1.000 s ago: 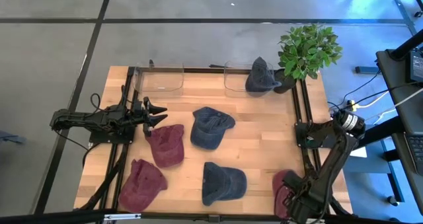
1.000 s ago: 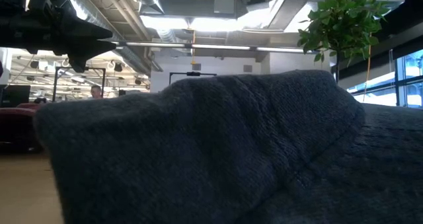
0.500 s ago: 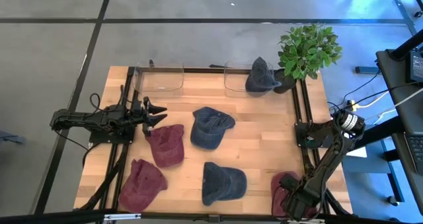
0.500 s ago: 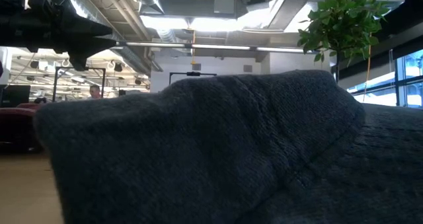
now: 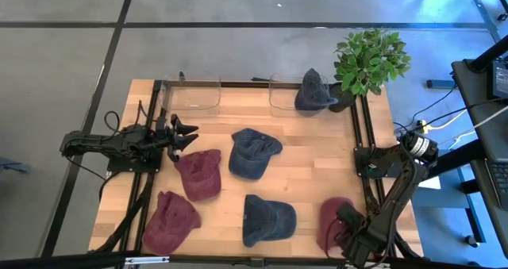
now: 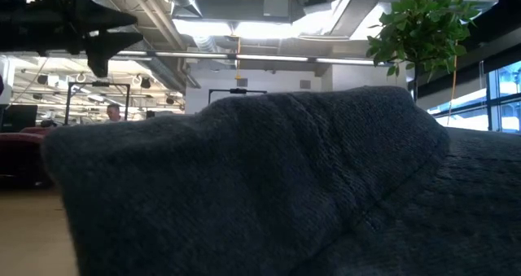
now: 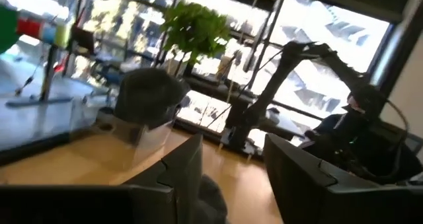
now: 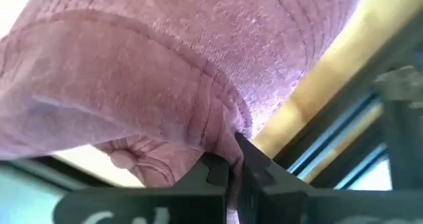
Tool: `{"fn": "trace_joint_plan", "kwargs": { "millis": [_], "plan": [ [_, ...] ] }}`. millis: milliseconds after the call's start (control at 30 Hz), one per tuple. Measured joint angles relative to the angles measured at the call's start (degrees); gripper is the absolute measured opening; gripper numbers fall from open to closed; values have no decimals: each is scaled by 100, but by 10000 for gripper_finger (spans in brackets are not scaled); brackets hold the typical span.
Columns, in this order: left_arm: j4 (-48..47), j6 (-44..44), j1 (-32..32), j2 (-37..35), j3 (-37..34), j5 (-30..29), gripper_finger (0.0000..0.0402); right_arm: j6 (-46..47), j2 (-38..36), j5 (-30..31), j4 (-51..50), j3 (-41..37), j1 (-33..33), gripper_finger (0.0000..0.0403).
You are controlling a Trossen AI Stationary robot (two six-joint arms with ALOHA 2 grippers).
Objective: Pick & Place hat
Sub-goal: Put the bottom right maroon cap into the left transparent bin
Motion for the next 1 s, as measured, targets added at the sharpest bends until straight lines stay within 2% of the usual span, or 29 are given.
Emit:
{"fn": "trace_joint_plan", "kwargs": {
  "millis": [167,333,400,533,733,867,1000],
  "plan": [
    [58,190,-83,403,256,115,157,661,-7,890,-829,464,-23,5],
    [105,568,-309,1440,861,116,157,1199,-287,1775,-1461,807,-143,4],
    [285,759,-424,2060,1169,121,157,1144,-429,2447,-1553,842,-284,4],
    [624,946,-656,3403,1871,299,157,797,-745,4183,-1765,844,-739,4],
    [698,418,-970,5315,2912,329,157,375,-1042,6488,-1955,844,-1648,4],
    [1385,-39,-1075,6350,3410,301,157,102,-1049,7260,-1763,844,-2183,4],
    [2356,164,-1091,7128,3783,236,157,-237,-1049,7784,-1224,844,-2499,4]
  ]
}}
